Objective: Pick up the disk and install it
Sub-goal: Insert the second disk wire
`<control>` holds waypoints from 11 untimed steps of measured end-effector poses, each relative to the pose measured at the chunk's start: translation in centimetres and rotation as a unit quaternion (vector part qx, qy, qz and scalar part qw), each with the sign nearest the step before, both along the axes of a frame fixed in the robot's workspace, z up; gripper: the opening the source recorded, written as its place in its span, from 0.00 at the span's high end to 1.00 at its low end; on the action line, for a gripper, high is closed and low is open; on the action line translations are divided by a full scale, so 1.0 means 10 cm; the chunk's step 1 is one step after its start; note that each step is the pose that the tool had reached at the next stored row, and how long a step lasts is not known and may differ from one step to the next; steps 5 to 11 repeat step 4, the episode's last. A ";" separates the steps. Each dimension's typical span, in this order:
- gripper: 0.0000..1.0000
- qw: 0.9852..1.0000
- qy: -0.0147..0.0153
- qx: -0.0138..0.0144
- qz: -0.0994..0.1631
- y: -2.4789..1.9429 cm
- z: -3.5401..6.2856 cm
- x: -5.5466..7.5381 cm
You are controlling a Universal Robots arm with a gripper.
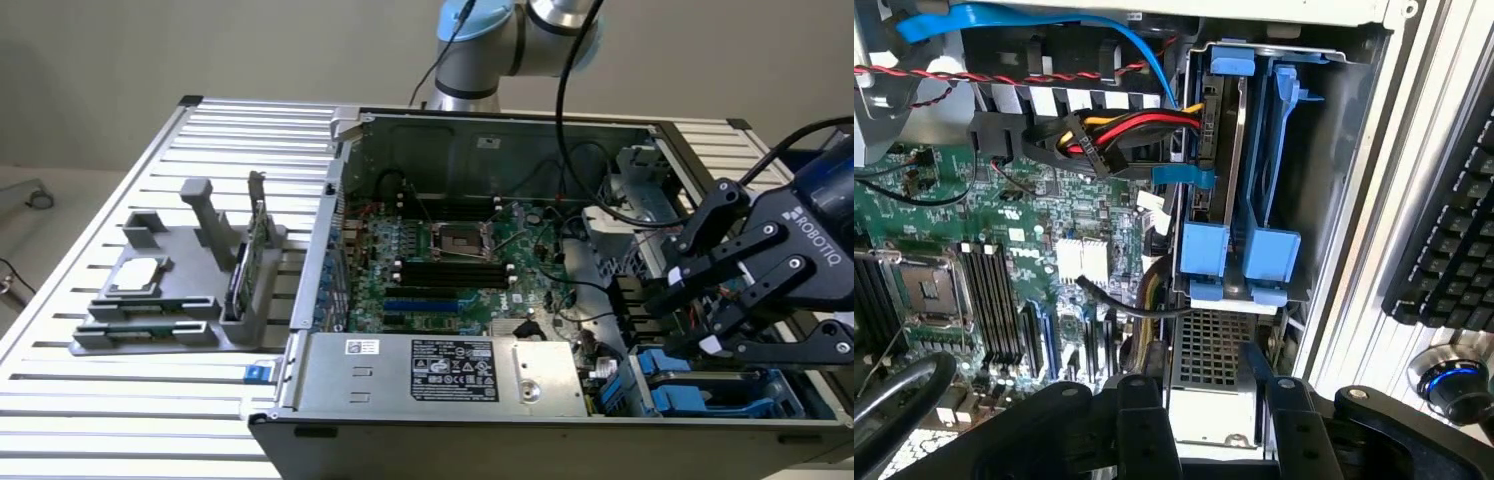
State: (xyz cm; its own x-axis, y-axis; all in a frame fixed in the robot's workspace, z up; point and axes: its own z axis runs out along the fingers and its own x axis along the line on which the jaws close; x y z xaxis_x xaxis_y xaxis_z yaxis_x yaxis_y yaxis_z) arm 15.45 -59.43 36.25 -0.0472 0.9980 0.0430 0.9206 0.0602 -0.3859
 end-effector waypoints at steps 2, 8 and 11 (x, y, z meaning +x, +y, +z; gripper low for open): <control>0.58 1.000 0.000 0.000 0.000 0.000 0.000 0.00; 0.58 1.000 0.000 0.000 0.000 0.000 0.000 0.00; 0.58 1.000 0.000 0.000 0.000 0.000 0.000 0.00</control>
